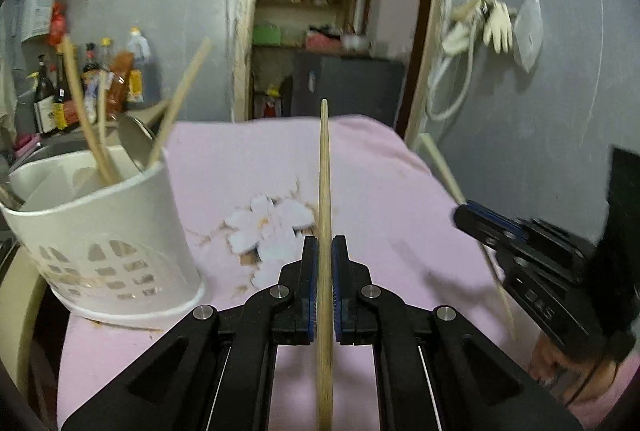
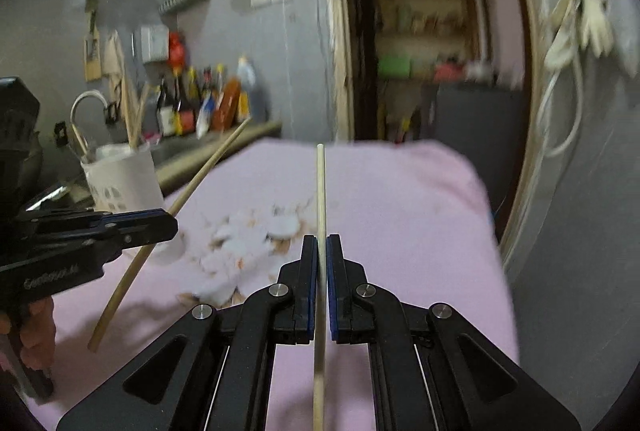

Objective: Organize utensils
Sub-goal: 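Lift and carry both chopsticks with both tools over the white holder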

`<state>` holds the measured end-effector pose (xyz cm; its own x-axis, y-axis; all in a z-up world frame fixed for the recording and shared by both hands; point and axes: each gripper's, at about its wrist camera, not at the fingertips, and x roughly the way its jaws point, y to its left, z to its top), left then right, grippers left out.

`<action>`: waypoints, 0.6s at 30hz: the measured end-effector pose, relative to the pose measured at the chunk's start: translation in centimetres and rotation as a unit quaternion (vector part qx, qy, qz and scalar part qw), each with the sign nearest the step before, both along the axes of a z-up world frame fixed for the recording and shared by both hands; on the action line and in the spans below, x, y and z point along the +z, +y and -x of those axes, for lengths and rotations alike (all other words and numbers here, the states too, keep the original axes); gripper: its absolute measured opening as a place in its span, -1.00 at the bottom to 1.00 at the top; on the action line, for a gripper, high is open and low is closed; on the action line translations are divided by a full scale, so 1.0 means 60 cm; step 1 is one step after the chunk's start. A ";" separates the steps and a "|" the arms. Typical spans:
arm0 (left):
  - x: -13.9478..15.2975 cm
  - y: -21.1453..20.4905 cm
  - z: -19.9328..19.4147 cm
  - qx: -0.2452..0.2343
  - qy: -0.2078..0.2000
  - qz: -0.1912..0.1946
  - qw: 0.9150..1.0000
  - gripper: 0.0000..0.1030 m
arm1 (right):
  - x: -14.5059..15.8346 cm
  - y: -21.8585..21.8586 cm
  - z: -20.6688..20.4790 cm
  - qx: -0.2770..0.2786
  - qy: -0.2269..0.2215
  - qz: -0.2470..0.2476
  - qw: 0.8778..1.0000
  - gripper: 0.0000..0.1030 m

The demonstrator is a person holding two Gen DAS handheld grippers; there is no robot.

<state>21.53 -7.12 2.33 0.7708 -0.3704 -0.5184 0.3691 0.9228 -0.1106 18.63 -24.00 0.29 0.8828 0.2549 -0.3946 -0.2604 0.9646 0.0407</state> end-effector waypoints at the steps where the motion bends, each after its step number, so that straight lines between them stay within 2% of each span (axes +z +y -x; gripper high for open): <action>1: 0.005 0.004 0.002 0.005 -0.010 0.007 1.000 -0.91 | 0.009 -0.004 0.009 -0.009 -0.025 -0.001 1.000 -0.95; 4: 0.021 0.019 0.006 0.018 -0.040 0.022 0.999 -0.91 | 0.026 0.003 0.036 -0.033 -0.098 0.007 0.995 -0.95; 8: 0.044 0.034 0.024 0.037 -0.086 0.039 0.995 -0.91 | 0.044 0.024 0.055 -0.048 -0.168 0.009 0.985 -0.95; 11: 0.061 0.048 0.035 0.051 -0.123 0.052 0.990 -0.91 | 0.061 0.044 0.062 -0.055 -0.210 0.011 0.976 -0.95; 18: 0.115 0.099 0.046 0.075 -0.174 0.081 0.979 -0.91 | 0.106 0.086 0.065 -0.066 -0.279 0.000 0.958 -0.95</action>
<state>18.75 -1.20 9.21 0.9424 -0.2945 -0.1588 0.2715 0.9505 -0.1515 14.75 -18.84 6.64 0.9808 0.1260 0.1488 -0.1167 0.9907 -0.0699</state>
